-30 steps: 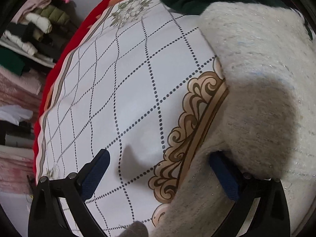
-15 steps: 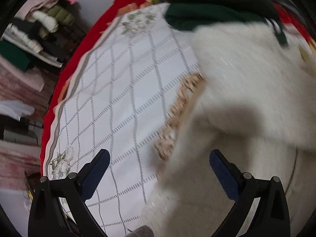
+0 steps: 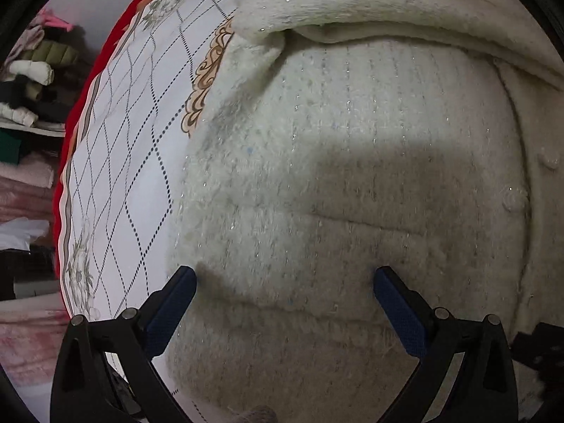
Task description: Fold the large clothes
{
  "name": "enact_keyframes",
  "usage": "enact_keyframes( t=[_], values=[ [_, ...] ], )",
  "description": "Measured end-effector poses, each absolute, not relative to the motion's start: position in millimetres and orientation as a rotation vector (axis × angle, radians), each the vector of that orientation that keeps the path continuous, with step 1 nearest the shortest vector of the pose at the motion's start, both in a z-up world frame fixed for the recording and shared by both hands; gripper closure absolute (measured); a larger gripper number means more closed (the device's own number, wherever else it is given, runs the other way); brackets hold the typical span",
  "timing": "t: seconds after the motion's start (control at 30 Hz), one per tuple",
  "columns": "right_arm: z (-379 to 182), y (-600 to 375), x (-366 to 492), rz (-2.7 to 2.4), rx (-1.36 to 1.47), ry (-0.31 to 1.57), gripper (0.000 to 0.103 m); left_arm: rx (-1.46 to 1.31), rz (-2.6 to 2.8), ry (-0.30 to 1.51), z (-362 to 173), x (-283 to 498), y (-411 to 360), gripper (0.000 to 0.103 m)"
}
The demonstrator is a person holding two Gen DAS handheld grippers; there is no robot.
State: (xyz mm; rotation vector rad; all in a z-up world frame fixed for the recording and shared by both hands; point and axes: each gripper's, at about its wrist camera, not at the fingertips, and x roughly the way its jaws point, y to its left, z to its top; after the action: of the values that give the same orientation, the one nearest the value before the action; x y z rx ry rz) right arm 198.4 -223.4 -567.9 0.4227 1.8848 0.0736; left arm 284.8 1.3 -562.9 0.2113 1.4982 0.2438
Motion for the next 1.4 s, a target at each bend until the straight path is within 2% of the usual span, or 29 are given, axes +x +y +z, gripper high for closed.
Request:
enact_keyframes(
  t=[0.1,0.23,0.27,0.3,0.37,0.5,0.53,0.57,0.6,0.67,0.73,0.83,0.93,1.0,1.07,1.2,1.27,1.4],
  values=[
    [-555,-230,218,0.034,0.487,1.903,0.047,0.159,0.23,1.487,-541,303,8,0.0],
    [-498,-289,266,-0.099,0.615,1.604,0.046,0.155,0.24,1.345,-503,344,16,0.0],
    [-488,-308,278,-0.134,0.659,1.526,0.04,0.138,0.258,1.315,-494,358,23,0.0],
    [-483,-321,288,-0.155,0.69,1.475,0.031,0.123,0.275,1.291,-489,367,27,0.0],
    [-477,-355,315,-0.214,0.755,1.363,0.03,0.092,0.321,1.237,-476,392,43,0.0],
    [-492,-383,362,-0.252,0.794,1.325,0.031,0.06,0.397,1.177,-468,429,66,0.0],
    [-498,-384,369,-0.245,0.796,1.326,0.038,0.061,0.407,1.172,-469,434,71,0.0],
    [-501,-381,378,-0.242,0.783,1.331,0.073,0.065,0.413,1.168,-469,438,73,0.0],
    [-505,-377,383,-0.236,0.766,1.333,0.084,0.073,0.416,1.161,-469,443,75,0.0],
    [-488,-365,384,-0.28,0.673,1.262,0.086,0.082,0.415,1.15,-468,447,79,0.0],
    [-479,-367,386,-0.337,0.616,1.192,0.087,0.089,0.412,1.143,-466,453,80,0.0],
    [-499,-382,395,-0.398,0.623,1.239,0.086,0.108,0.415,1.156,-474,463,76,0.0],
    [-512,-392,405,-0.385,0.618,1.31,0.075,0.18,0.415,1.207,-506,479,70,0.0],
    [-497,-396,402,-0.395,0.628,1.297,0.066,0.238,0.414,1.236,-527,486,67,0.0],
    [-468,-396,393,-0.431,0.604,1.239,0.062,0.272,0.418,1.25,-537,489,69,0.0],
    [-435,-384,372,-0.364,0.571,1.155,0.061,0.201,0.406,1.243,-518,480,77,0.0],
    [-441,-373,368,-0.265,0.598,1.163,0.061,0.168,0.388,1.233,-506,470,74,0.0],
    [-486,-365,377,-0.193,0.622,1.254,0.061,0.209,0.37,1.197,-503,463,53,0.0]
  ],
)
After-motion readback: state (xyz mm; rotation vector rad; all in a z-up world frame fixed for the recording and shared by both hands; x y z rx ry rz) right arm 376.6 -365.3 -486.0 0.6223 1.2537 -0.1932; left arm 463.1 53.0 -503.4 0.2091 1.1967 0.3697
